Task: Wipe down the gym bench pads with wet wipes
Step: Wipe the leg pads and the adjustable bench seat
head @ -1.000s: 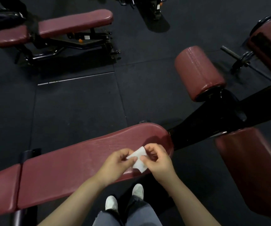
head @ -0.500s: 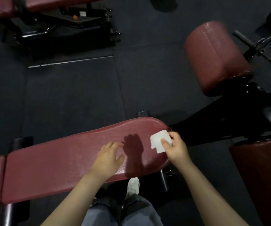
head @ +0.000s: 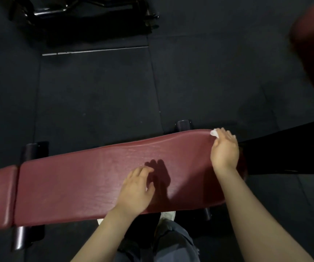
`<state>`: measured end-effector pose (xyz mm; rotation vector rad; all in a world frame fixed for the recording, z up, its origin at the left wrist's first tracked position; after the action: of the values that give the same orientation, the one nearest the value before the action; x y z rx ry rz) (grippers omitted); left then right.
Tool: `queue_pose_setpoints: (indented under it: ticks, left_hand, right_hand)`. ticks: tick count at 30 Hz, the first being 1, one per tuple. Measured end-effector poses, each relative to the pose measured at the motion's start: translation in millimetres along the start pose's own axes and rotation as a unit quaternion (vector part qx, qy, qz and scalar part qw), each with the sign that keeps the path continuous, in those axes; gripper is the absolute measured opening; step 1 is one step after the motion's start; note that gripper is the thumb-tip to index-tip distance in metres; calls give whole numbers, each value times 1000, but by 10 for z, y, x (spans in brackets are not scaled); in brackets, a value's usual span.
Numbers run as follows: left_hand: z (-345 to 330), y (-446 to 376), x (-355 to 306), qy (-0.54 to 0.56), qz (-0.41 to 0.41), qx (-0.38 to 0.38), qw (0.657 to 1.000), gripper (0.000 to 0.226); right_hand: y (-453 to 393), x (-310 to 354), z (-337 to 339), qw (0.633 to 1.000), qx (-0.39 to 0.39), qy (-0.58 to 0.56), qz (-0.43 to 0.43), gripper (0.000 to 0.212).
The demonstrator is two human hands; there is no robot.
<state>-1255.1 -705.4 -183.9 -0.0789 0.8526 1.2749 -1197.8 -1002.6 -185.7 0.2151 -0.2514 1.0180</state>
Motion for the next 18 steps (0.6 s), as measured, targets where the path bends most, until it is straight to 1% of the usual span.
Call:
queue_pose_setpoints:
  ticks: [2, 3, 5, 8, 11, 13, 14, 16, 17, 18]
  left_hand:
    - [42, 48, 188, 8, 6, -2, 1000, 41]
    - [66, 81, 288, 14, 10, -6, 1000, 42]
    - [130, 160, 479, 25, 21, -11, 999, 42]
    - [219, 271, 742, 29, 37, -12, 999, 41]
    - [313, 381, 1033, 25, 56, -11, 998, 41]
    - [384, 437, 1203, 27, 74, -14, 997, 42]
    - [423, 457, 1277, 28, 84, -16, 996, 42]
    - [492, 487, 1404, 24, 108, -20, 994, 43]
    - [520, 498, 1459, 21, 118, -19, 993, 44]
    - [543, 501, 1499, 18, 126, -17, 992, 45]
  right_hand:
    - [1, 97, -65, 999, -23, 5, -22, 34]
    - [12, 182, -116, 999, -28, 7, -16, 33]
    - [66, 443, -294, 999, -20, 15, 21, 34]
    - [263, 1057, -722, 996, 49, 33, 70, 32]
    - [676, 1969, -1190, 978, 108, 51, 171, 30]
    - [1031, 2504, -1553, 950, 178, 64, 248, 33]
    - [1205, 2691, -1715, 930, 224, 67, 285, 36]
    - [1464, 2894, -1933, 871, 304, 56, 383, 34]
    - [1538, 2918, -1963, 833, 316, 52, 450, 32]
    - [1540, 2871, -1917, 808, 308, 58, 499, 34]
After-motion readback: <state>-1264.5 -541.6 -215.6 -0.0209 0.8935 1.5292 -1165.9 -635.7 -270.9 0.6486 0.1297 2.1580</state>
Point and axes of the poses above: each hand's wrist, its own y-axis away from the middle knuckle, its own z-axis out of the back of the hand, x = y × z, the point moved 6 cm from there along -y, towards the middle knuckle, and after that the axes turned 2 degrees about x, right-handed, at the moved point
